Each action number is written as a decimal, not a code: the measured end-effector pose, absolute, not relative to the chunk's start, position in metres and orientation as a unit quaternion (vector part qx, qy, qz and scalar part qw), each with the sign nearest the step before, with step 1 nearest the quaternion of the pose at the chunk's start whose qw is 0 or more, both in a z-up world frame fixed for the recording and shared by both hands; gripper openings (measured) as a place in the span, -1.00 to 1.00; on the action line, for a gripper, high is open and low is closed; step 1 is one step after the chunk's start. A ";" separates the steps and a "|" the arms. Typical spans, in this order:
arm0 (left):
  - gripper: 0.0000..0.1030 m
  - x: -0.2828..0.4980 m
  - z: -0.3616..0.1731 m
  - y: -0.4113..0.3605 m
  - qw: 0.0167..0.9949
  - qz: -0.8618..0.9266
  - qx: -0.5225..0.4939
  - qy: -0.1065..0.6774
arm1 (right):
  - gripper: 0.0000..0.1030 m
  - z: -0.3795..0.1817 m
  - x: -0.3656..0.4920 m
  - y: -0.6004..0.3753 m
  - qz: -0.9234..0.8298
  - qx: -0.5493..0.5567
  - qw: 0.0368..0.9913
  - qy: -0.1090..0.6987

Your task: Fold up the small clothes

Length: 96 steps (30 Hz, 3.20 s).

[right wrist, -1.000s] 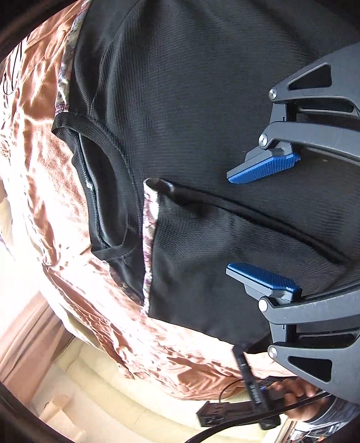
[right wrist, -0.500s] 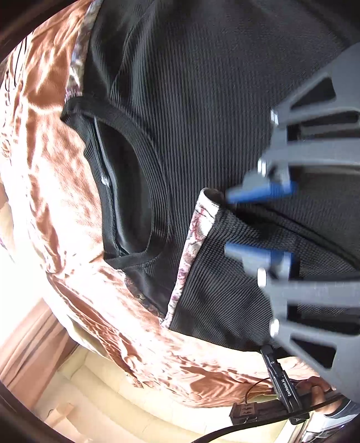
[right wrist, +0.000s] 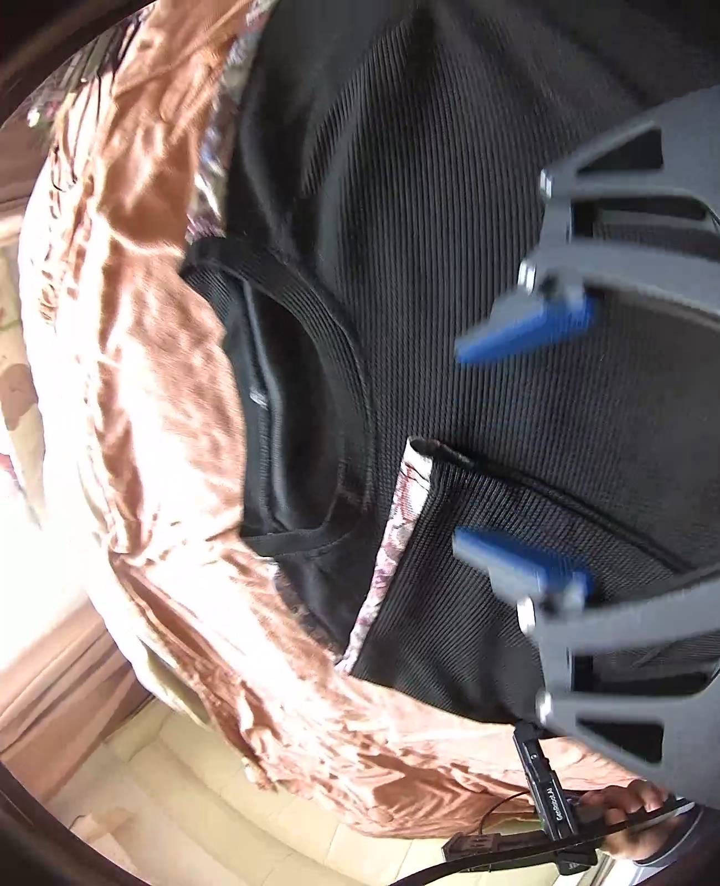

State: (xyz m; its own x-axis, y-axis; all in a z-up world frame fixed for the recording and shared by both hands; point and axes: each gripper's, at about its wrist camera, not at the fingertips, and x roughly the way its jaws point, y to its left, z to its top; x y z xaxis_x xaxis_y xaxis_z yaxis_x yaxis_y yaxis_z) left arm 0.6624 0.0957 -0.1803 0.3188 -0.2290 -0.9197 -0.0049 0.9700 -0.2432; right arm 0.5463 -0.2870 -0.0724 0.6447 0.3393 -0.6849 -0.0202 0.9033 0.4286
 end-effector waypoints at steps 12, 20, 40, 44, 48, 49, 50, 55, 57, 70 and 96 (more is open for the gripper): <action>-0.17 0.649 -0.136 0.061 0.836 -0.088 -0.068 0.537 | 0.36 -0.051 0.448 -0.395 0.073 0.210 0.895 0.387; -0.17 0.664 -0.131 0.010 0.840 -0.107 -0.046 0.530 | 0.36 -0.044 0.388 -0.465 0.023 0.237 0.897 0.372; -0.17 0.764 -0.181 0.033 0.842 -0.049 -0.035 0.536 | 0.36 -0.073 0.320 -0.568 -0.084 0.311 0.875 0.362; -0.17 0.783 -0.189 0.037 0.841 -0.057 -0.047 0.536 | 0.36 -0.079 0.316 -0.585 -0.105 0.320 0.868 0.363; -0.17 0.797 -0.189 0.038 0.845 -0.067 -0.063 0.527 | 0.36 -0.082 0.315 -0.595 -0.118 0.337 0.865 0.354; -0.17 0.799 -0.190 0.038 0.845 -0.070 -0.064 0.526 | 0.36 -0.082 0.314 -0.596 -0.122 0.337 0.865 0.351; -0.17 0.803 -0.190 0.037 0.845 -0.071 -0.067 0.525 | 0.36 -0.081 0.313 -0.598 -0.126 0.338 0.866 0.347; -0.87 0.810 -0.187 0.035 0.848 -0.082 -0.080 0.518 | 0.36 -0.085 0.307 -0.604 -0.138 0.355 0.861 0.337; -0.92 0.811 -0.185 0.034 0.853 -0.073 -0.070 0.512 | 0.36 -0.086 0.307 -0.606 -0.140 0.362 0.860 0.333; -0.59 0.815 -0.184 0.042 0.853 -0.008 -0.062 0.518 | -0.05 -0.104 0.325 -0.625 -0.157 0.403 0.853 0.291; -0.19 0.731 -0.115 0.029 0.867 -0.006 -0.063 0.494 | -0.96 -0.035 0.348 -0.581 -0.019 0.327 0.919 0.221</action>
